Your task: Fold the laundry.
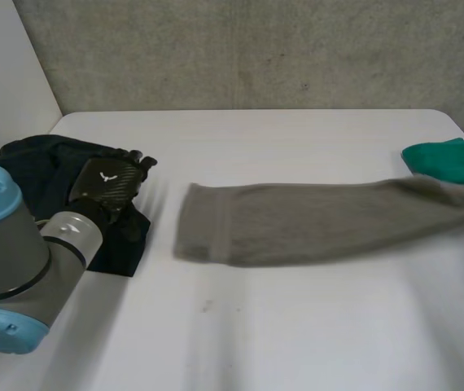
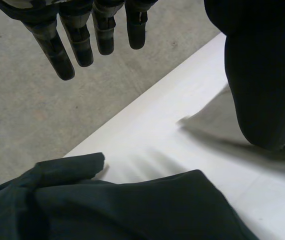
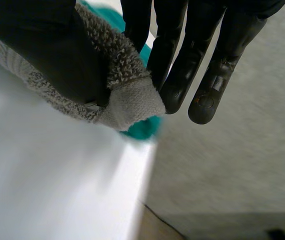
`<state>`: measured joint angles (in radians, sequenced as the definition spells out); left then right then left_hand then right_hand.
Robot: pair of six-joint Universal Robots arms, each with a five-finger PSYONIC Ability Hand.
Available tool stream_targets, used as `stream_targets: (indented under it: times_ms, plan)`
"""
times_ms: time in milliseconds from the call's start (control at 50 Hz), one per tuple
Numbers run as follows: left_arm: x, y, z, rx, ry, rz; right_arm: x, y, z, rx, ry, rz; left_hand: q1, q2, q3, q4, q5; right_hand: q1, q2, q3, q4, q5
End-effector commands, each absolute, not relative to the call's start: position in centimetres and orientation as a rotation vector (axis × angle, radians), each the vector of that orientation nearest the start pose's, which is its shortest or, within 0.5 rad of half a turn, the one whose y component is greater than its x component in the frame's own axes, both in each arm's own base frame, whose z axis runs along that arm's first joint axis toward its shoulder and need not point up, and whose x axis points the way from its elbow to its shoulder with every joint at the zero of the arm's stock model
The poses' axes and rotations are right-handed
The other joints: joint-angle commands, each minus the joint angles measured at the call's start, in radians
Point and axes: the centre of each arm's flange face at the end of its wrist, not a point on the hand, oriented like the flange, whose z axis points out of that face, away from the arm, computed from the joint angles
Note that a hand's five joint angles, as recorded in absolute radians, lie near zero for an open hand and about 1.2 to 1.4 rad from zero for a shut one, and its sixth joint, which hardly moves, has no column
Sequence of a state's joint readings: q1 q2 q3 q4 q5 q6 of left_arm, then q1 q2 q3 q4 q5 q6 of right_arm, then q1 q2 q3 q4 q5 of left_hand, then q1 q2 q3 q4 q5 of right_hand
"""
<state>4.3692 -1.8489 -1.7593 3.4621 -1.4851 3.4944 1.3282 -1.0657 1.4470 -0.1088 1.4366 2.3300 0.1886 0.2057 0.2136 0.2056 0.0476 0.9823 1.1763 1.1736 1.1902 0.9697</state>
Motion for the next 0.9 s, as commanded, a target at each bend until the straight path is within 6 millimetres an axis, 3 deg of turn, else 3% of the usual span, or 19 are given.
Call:
stream_targets:
  times_ms: [20, 80, 220, 240, 260, 300, 320, 340, 380, 420, 500, 620, 680, 700, 760, 820, 840, 880, 900]
  plan:
    - [-23.4, -26.9, 19.2, 0.881, 2.254, -2.075, 2.7, -41.0, 18.8, 0.853, -1.859, 1.356, -0.014, -0.031, -0.039, -0.031, -0.048, 0.414, 0.220, 0.223, 0.206, 0.252]
    - [-23.2, -26.9, 19.0, 0.872, 2.264, -2.061, 4.9, -41.2, 19.7, 0.896, -1.827, 1.426, -0.014, -0.031, -0.039, -0.031, -0.048, 0.414, 0.220, 0.223, 0.206, 0.252]
    - [-23.1, -26.8, 19.1, 0.867, 2.263, -2.062, 16.2, -39.3, 22.6, 1.120, -1.699, 1.726, -0.014, -0.031, -0.039, -0.031, -0.048, 0.414, 0.220, 0.223, 0.206, 0.252]
    - [-23.1, -26.8, 19.1, 0.867, 2.261, -2.064, 17.7, -38.8, 22.8, 1.163, -1.678, 1.763, -0.014, -0.031, -0.039, -0.031, -0.048, 0.414, 0.220, 0.223, 0.206, 0.252]
    - [-23.0, -26.8, 19.2, 0.864, 2.260, -2.065, 20.6, -37.5, 23.1, 1.255, -1.637, 1.833, -0.014, -0.031, -0.039, -0.031, -0.048, 0.414, 0.220, 0.223, 0.206, 0.252]
    - [-23.0, -26.9, 19.4, 0.861, 2.253, -2.071, 23.4, -36.0, 23.4, 1.349, -1.592, 1.897, -0.014, -0.031, -0.039, -0.031, -0.048, 0.414, 0.220, 0.223, 0.206, 0.252]
    - [-23.0, -26.8, 19.4, 0.860, 2.252, -2.073, 24.7, -35.3, 23.3, 1.398, -1.574, 1.925, -0.014, -0.031, -0.039, -0.031, -0.048, 0.414, 0.220, 0.223, 0.206, 0.252]
    - [-23.0, -26.8, 19.5, 0.861, 2.247, -2.076, 27.2, -33.7, 23.1, 1.493, -1.532, 1.981, -0.014, -0.031, -0.039, -0.031, -0.048, 0.414, 0.220, 0.223, 0.206, 0.252]
    - [-23.0, -26.8, 19.6, 0.858, 2.244, -2.082, 29.6, -32.1, 22.4, 1.587, -1.501, 2.022, -0.014, -0.031, -0.039, -0.031, -0.048, 0.414, 0.220, 0.223, 0.206, 0.252]
    - [-23.0, -26.9, 19.7, 0.861, 2.241, -2.084, 33.0, -30.0, 20.7, 1.712, -1.461, 2.059, -0.014, -0.031, -0.039, -0.031, -0.048, 0.414, 0.220, 0.223, 0.206, 0.252]
    - [-23.0, -27.1, 19.8, 0.859, 2.230, -2.094, 37.6, -26.4, 18.4, 1.896, -1.412, 2.099, -0.014, -0.031, -0.039, -0.031, -0.048, 0.414, 0.220, 0.223, 0.206, 0.252]
    - [-23.5, -27.5, 20.0, 0.867, 2.214, -2.116, 40.8, -23.7, 13.6, 2.062, -1.423, 2.041, -0.014, -0.031, -0.039, -0.031, -0.048, 0.414, 0.220, 0.223, 0.206, 0.252]
    - [-24.1, -27.8, 19.4, 0.886, 2.224, -2.107, 40.9, -23.4, 12.7, 2.083, -1.449, 2.013, -0.014, -0.031, -0.039, -0.031, -0.048, 0.389, 0.195, 0.198, 0.181, 0.227]
    - [-24.4, -27.7, 19.3, 0.898, 2.228, -2.107, 40.7, -23.5, 12.7, 2.073, -1.473, 2.005, -0.014, -0.031, -0.039, -0.031, -0.048, -0.082, -0.276, -0.274, -0.290, -0.244]
    - [-26.0, -27.4, 19.1, 0.954, 2.223, -2.133, 40.2, -23.5, 13.9, 2.025, -1.527, 2.029, -0.014, -0.031, -0.039, -0.031, -0.048, -0.765, -0.959, -0.957, -0.973, -0.927]
    - [-27.4, -27.2, 19.4, 0.990, 2.212, -2.172, 39.5, -24.0, 15.8, 1.918, -1.635, 2.077, -0.014, -0.031, -0.039, -0.031, -0.048, -0.808, -1.002, -0.999, -1.016, -0.970]
    - [-27.7, -27.2, 19.5, 0.999, 2.209, -2.182, 37.9, -25.3, 17.9, 1.762, -1.769, 2.128, -0.014, -0.031, -0.039, -0.031, -0.048, -0.808, -1.002, -0.999, -1.016, -0.970]
    - [-29.0, -26.9, 20.0, 1.034, 2.186, -2.224, 36.2, -26.8, 19.6, 1.604, -1.883, 2.167, -0.014, -0.031, -0.039, -0.031, -0.048, -0.808, -1.002, -0.999, -1.016, -0.970]
    - [-29.5, -26.7, 20.0, 1.052, 2.184, -2.234, 34.0, -28.2, 20.9, 1.424, -2.021, 2.194, -0.014, -0.031, -0.039, -0.031, -0.048, -0.808, -1.002, -0.999, -1.016, -0.970]
